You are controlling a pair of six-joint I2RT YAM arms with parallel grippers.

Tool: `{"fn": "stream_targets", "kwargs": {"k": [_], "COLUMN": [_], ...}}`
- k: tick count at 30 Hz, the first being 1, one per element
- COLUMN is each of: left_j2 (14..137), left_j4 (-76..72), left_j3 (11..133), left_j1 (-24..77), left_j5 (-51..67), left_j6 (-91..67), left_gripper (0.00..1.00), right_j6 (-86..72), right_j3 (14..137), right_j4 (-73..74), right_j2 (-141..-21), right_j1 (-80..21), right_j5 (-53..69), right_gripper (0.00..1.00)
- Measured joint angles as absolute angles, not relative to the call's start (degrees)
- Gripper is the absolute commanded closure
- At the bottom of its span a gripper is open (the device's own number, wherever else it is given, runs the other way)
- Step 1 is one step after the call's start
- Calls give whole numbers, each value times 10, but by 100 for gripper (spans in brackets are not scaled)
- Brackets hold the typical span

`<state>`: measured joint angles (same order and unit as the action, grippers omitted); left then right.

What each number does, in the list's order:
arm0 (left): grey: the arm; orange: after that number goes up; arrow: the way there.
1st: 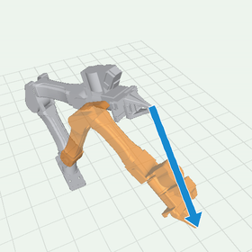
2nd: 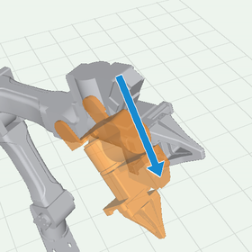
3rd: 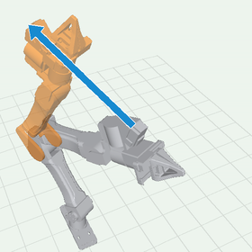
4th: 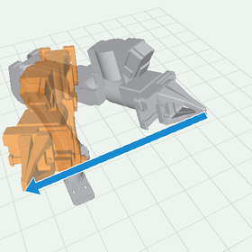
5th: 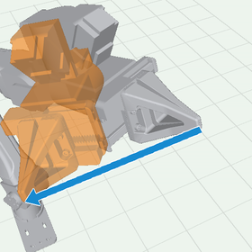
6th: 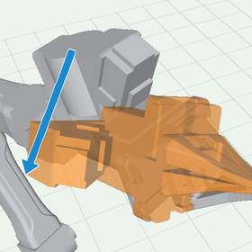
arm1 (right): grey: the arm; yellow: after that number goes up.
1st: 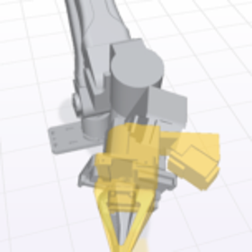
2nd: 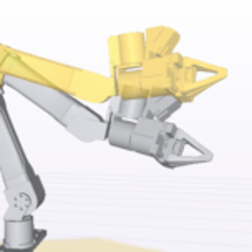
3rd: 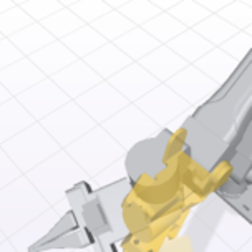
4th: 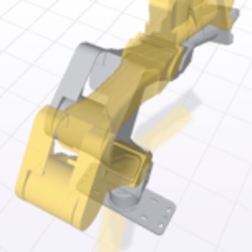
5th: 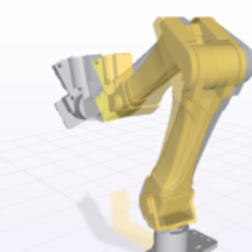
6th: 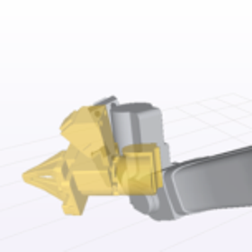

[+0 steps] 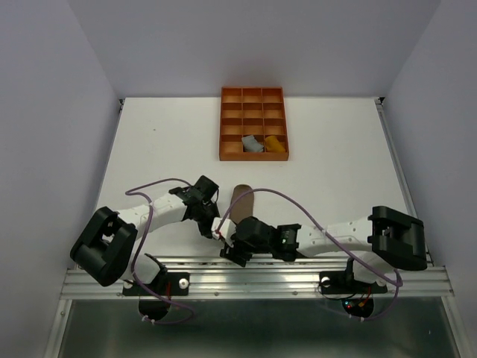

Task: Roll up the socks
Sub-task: Roll the sock at the center of the board.

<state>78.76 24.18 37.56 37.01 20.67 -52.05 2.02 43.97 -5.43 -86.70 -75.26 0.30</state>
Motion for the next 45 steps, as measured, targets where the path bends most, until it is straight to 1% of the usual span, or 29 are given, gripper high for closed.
{"fn": "stream_targets", "kwargs": {"k": [11, 17, 22, 24, 25, 26, 28, 32, 33, 34, 36, 37, 38, 39, 41, 44, 45], "left_j2": [788, 791, 795, 796, 797, 797, 797, 798, 798, 797, 797, 797, 796, 791, 776, 747, 737], "left_j4": [248, 246, 242, 240, 239, 238, 237, 236, 236, 236, 236, 240, 243, 250, 259, 267, 266], "left_j3": [376, 376, 376, 376, 376, 376, 375, 375, 375, 376, 376, 379, 382, 389, 402, 419, 422], "left_j1": [370, 370, 370, 369, 368, 367, 364, 357, 356, 355, 352, 348, 347, 343, 333, 317, 311], "left_j5": [218, 226, 232, 236, 237, 239, 242, 245, 246, 246, 246, 241, 237, 224, 200, 168, 150], "left_j6": [-526, -526, -526, -526, -526, -526, -526, -524, -524, -523, -522, -519, -518, -514, -510, -509, -508], "left_gripper": [100, 100, 100, 100, 100, 100, 100, 100, 96, 89, 80, 72, 68, 59, 56, 55, 51], "right_j6": [55, 61, 63, 62, 62, 62, 64, 62, 62, 59, 52, 44, 40, 27, 10, -11, -14], "right_j3": [464, 465, 467, 470, 472, 473, 475, 479, 479, 479, 479, 480, 481, 482, 484, 484, 484], "right_j4": [-32, -27, -25, -23, -23, -23, -24, -23, -23, -23, -22, -23, -23, -23, -23, -20, -23], "right_j2": [-923, -932, -944, -953, -958, -962, -971, -972, -972, -972, -972, -971, -970, -969, -964, -958, -955], "right_j1": [-797, -804, -808, -808, -808, -808, -808, -810, -810, -810, -807, -801, -795, -781, -753, -721, -707], "right_j5": [-126, -162, -196, -212, -222, -230, -251, -263, -263, -262, -256, -243, -234, -214, -178, -127, -108], "right_gripper": [37, 38, 42, 52, 64, 71, 84, 92, 93, 94, 96, 97, 97, 98, 97, 97, 97]}}
